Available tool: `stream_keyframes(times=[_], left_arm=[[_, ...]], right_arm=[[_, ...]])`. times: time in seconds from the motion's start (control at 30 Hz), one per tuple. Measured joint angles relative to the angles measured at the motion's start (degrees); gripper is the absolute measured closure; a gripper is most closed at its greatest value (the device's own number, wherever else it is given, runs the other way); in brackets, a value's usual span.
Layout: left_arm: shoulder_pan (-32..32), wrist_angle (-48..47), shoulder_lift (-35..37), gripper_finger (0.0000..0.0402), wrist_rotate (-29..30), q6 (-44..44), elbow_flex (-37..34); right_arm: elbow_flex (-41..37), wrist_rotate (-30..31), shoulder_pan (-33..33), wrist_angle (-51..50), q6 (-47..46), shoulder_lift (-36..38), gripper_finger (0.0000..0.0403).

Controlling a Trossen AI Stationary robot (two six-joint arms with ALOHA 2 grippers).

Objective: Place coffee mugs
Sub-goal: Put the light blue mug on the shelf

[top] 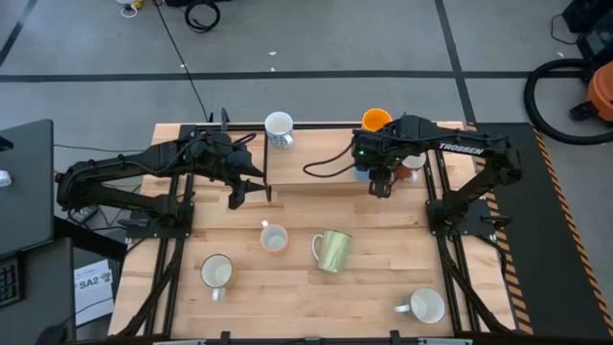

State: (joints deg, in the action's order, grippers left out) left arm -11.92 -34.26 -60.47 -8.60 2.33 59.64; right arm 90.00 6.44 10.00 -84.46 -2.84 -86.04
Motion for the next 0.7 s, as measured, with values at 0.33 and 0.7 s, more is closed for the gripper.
stream_keyframes(times=[0.33,0.7], left_arm=[[0.0,0.0,0.0,0.0221,0.0,0.0,0.0],[0.0,0.0,0.0,0.0221,0.0,0.0,0.0]], right_arm=[[0.0,0.0,0.0,1.4,-2.0,0.0,0.03],[0.0,0.1,0.0,0.9,-8.1,0.1,0.0377]])
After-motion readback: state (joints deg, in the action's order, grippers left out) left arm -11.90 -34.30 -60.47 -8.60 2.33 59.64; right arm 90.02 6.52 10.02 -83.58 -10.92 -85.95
